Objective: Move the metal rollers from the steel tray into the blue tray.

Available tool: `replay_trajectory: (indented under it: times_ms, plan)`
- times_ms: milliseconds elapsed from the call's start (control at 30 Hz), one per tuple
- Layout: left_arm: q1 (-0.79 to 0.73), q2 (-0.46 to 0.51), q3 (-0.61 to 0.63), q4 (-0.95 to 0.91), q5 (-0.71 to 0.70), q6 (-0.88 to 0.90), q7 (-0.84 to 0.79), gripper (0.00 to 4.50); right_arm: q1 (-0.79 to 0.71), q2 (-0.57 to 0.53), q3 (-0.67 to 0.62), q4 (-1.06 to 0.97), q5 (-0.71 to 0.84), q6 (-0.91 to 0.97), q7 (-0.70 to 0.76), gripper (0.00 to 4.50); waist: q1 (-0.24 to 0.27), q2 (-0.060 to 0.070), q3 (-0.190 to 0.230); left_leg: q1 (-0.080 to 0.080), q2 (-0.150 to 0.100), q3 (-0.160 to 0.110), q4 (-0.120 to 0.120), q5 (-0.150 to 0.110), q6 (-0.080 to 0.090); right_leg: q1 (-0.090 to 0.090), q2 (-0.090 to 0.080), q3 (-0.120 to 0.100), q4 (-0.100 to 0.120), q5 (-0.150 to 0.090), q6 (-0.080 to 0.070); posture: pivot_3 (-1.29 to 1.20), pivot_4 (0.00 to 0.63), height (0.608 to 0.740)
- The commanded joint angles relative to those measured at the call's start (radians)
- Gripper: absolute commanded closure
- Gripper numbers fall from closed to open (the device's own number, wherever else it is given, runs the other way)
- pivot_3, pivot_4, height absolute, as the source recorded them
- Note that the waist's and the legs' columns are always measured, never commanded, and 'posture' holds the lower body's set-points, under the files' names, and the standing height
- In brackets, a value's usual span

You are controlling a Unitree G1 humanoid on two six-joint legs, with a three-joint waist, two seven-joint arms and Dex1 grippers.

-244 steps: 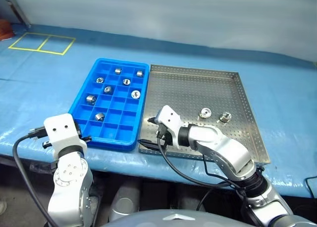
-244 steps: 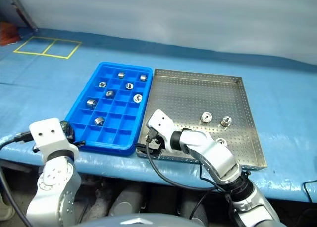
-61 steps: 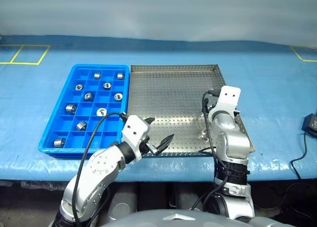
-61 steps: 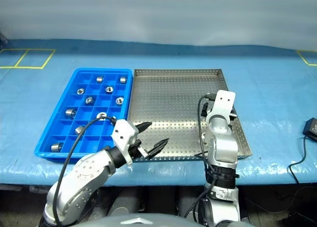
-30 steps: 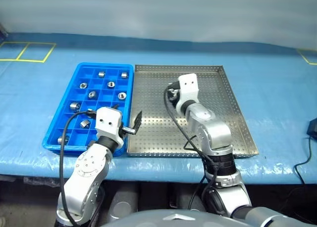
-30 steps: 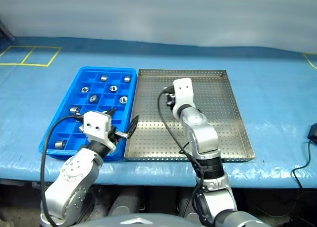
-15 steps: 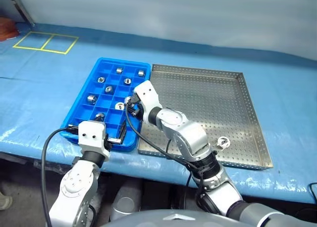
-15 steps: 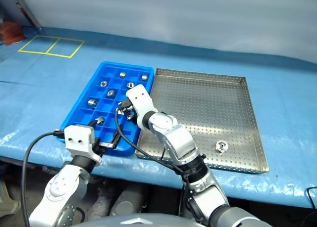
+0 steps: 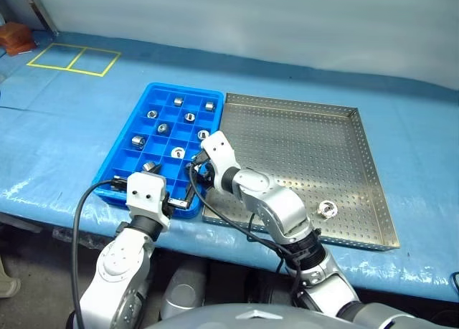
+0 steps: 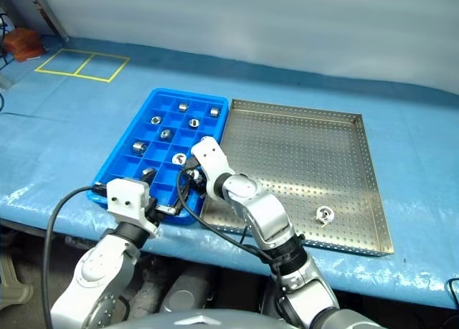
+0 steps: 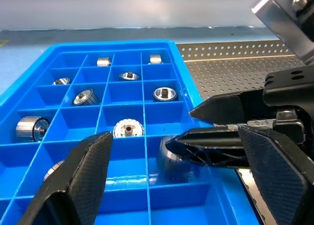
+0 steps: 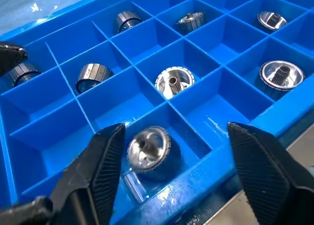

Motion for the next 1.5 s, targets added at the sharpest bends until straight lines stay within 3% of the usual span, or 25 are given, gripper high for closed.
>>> replay_trajectory:
  times_ms: [33,300,767,1133,1500]
  plan:
    - [-0.019,0.008,-0.017,0.015,-0.011,-0.012,-0.030,0.00,0.018,0.001,-0.013,-0.049,0.018,0.023,-0.003,0.05,-0.003,0.000,0.000,0.000,0.000,0.000,0.000,0.000,0.000,0.000,0.000,0.000,0.000,0.000,0.000,0.36,0.150,0.740]
    - [-0.100,0.018,-0.050,0.080,-0.035,-0.014,-0.098,0.00,0.072,-0.018,-0.182,-0.221,0.002,0.102,-0.098,0.05,-0.048,0.000,0.000,-0.001,0.000,0.000,0.001,0.000,0.000,0.000,0.000,0.000,0.000,0.000,0.000,0.23,0.150,0.740]
    - [-0.212,0.070,-0.134,0.183,-0.050,-0.027,-0.235,0.00,0.247,-0.108,-0.360,-0.473,-0.038,0.267,-0.221,0.05,-0.191,0.000,0.000,0.001,0.000,0.001,0.000,0.000,0.000,0.000,0.000,0.003,0.001,0.002,0.002,0.06,0.150,0.740]
    - [-0.215,0.067,-0.166,0.199,-0.049,-0.037,-0.258,0.00,0.352,-0.119,-0.420,-0.476,-0.044,0.286,-0.238,0.05,-0.207,0.000,0.000,0.001,0.000,0.003,0.001,0.000,0.001,0.000,0.000,0.005,0.001,0.002,0.002,0.06,0.150,0.740]
    - [-0.195,0.070,-0.163,0.185,-0.039,-0.039,-0.245,0.00,0.413,-0.155,-0.396,-0.454,-0.036,0.304,-0.226,0.05,-0.203,0.000,0.000,0.001,0.000,0.003,0.001,0.000,0.001,0.000,0.000,0.006,0.001,0.001,0.002,0.10,0.150,0.740]
